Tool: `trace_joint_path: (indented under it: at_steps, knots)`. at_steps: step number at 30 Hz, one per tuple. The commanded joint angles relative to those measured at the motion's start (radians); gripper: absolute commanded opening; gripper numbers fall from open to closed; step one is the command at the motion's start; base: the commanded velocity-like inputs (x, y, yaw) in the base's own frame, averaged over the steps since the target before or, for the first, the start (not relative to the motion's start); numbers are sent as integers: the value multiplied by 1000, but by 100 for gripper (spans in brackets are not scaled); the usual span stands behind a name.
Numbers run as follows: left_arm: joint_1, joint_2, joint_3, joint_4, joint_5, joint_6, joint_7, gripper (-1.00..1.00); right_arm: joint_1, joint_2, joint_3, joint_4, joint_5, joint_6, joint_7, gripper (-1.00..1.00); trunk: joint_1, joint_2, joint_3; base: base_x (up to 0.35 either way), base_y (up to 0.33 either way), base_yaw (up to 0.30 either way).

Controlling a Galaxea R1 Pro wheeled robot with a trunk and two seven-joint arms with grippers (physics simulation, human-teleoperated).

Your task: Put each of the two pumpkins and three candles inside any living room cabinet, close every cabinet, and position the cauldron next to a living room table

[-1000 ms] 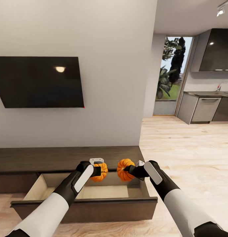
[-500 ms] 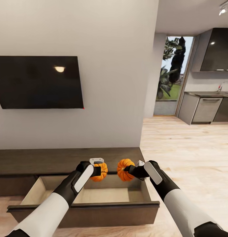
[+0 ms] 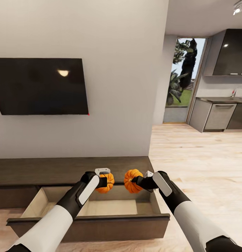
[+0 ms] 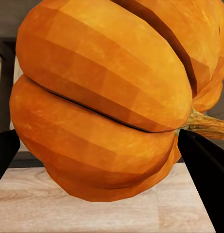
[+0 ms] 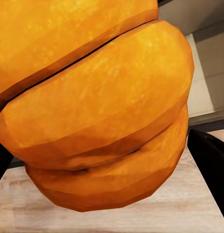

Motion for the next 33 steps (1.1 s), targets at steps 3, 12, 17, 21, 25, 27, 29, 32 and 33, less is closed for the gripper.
trace_joint_path:
  at_steps: [3, 12, 17, 21, 25, 27, 29, 32, 33]
  knots:
    - [-1, 0, -2, -2, 10, 1, 10, -100, -1, 0, 2, -1, -15, -1, -14, -100, 12, -22, -11, 0, 0, 0]
    - [-1, 0, -3, -3, 9, 1, 9, -100, -1, 0, 2, -1, -15, -1, -14, -100, 46, -85, -39, 0, 0, 0]
    - [-1, 0, -3, -3, 10, 1, 7, -100, -1, 0, 2, -1, -15, -1, -14, -100, 65, -120, -54, 0, 0, 0]
    - [-1, 0, -3, -3, 10, 0, 6, -100, -1, 0, 3, -1, -15, -1, -14, -100, 81, -148, -67, 0, 0, 0]
    - [-1, 0, -3, -3, 9, -1, 6, -100, -1, 0, 4, -1, -15, -1, -14, -100, 96, -176, -79, 0, 0, 0]
    - [-1, 0, -3, -3, 9, -1, 6, -100, -1, 0, 4, -1, -15, -1, -14, -100, 104, -190, -86, 0, 0, 0]
    - [-1, 0, -3, -3, 10, -1, 6, -100, -1, 0, 4, -1, -15, -1, -14, -100, 111, -204, -92, 0, 0, 0]
    - [-1, 0, -3, -3, 9, -1, 6, -100, -1, 0, 4, -1, -15, -1, -14, -100, 123, -225, -101, 0, 0, 0]
    - [-1, 0, -3, -3, 9, -1, 6, -100, -1, 0, 4, -1, -16, -1, -14, -100, 127, -232, -105, 0, 0, 0]
